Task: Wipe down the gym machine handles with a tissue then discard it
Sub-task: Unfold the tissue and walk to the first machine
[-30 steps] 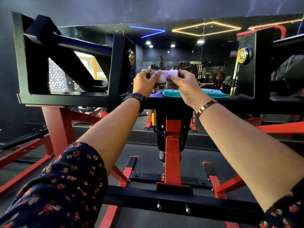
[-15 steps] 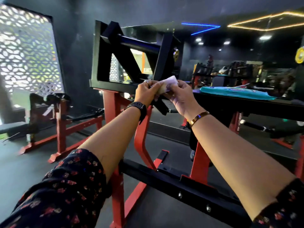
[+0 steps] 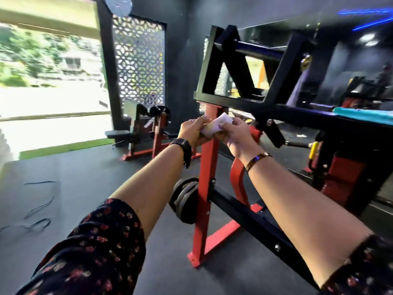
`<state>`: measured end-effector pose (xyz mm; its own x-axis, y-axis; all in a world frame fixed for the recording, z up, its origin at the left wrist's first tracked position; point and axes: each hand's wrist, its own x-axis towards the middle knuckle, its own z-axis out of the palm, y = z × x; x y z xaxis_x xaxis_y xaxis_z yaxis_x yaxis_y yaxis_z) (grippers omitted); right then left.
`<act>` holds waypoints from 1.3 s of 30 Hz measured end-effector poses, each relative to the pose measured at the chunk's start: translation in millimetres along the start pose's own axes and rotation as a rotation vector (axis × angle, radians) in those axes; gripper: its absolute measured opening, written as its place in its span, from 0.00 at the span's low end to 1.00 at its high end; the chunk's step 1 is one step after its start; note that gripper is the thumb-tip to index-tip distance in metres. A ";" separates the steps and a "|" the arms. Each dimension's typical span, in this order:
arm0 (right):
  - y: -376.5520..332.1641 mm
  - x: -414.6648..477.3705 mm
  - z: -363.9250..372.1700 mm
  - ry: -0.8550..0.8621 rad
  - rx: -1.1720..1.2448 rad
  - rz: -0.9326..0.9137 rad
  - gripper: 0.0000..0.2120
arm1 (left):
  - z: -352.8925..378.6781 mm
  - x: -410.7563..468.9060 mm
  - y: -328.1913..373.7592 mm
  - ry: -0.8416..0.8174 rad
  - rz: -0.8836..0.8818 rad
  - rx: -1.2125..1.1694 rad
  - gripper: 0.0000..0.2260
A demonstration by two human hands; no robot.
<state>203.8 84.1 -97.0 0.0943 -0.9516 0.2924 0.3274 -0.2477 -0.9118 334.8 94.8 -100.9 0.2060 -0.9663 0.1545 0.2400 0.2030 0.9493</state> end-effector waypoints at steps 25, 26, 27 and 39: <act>192.5 88.8 258.9 -0.129 0.218 0.530 0.06 | -309.7 86.8 -5.5 0.344 -0.137 -0.207 0.08; 199.8 96.2 270.1 -0.124 0.224 0.542 0.05 | -320.6 96.4 -4.6 0.348 -0.152 -0.218 0.09; 206.8 103.8 280.6 -0.119 0.228 0.548 0.04 | -331.1 106.9 -3.8 0.350 -0.169 -0.224 0.09; 288.9 220.1 338.4 -0.043 0.260 0.567 0.10 | -413.8 242.1 -22.6 0.294 -0.244 -0.278 0.09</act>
<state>637.3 -135.4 -198.5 0.3566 -0.9125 -0.2002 0.4330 0.3513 -0.8301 771.8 -78.1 -198.2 0.3625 -0.9132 -0.1862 0.5513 0.0490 0.8328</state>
